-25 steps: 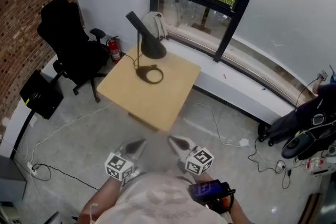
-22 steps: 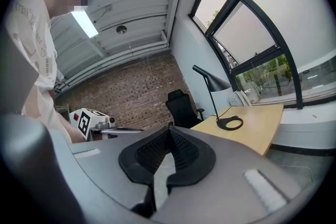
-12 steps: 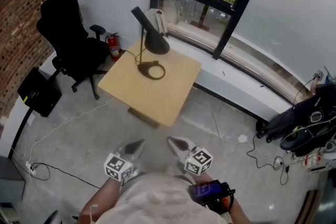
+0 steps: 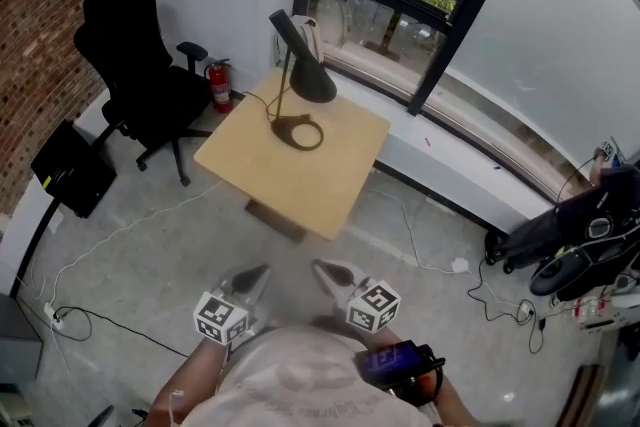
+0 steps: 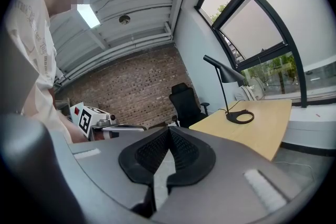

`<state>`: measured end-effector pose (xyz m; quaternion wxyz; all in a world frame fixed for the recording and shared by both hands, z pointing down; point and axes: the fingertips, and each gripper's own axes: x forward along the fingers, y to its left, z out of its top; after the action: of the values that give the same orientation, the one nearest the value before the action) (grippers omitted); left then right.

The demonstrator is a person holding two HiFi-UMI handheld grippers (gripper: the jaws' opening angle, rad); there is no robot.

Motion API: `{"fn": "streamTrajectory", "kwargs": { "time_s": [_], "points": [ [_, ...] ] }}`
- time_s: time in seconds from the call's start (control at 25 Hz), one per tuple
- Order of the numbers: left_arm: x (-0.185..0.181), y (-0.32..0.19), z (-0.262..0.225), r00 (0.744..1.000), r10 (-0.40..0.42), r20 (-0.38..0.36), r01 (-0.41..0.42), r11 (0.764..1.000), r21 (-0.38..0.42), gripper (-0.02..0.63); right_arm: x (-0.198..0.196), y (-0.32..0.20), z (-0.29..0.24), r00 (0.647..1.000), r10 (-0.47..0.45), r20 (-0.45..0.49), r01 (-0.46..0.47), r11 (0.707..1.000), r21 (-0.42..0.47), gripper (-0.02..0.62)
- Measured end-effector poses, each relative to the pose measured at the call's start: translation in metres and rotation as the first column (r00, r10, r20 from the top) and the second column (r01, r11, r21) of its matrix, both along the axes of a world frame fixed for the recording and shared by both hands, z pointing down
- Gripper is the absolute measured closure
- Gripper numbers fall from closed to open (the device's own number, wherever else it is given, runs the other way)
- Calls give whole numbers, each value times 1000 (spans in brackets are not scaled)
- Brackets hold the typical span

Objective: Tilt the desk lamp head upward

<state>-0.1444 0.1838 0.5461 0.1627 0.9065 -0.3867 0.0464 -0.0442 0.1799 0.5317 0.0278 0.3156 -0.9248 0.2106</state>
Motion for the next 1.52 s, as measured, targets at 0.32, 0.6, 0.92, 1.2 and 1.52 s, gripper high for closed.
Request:
{"fn": "streamTrajectory", "kwargs": {
  "time_s": [0.32,0.6,0.92,1.2,1.52],
  "points": [
    [-31,3,2,999,-41,-2,41,999,-11,604,-20,-5,0,1000,-8,-15,8,1000,-5,581],
    [-32,-7,10,998,-56,8,56,998,-26,604,-6,-26,5,1000,7,-13,-7,1000,-14,581],
    [-31,-50,14,997,-71,40,72,997,-40,604,-8,-80,11,1000,-12,21,12,1000,-15,581],
    [-3,-121,-4,997,-56,58,57,998,-3,604,8,-147,5,998,-17,61,17,1000,0,581],
    [18,-183,-16,992,-80,97,78,997,17,604,33,-205,8,994,-25,103,26,1000,-6,581]
  ]
}}
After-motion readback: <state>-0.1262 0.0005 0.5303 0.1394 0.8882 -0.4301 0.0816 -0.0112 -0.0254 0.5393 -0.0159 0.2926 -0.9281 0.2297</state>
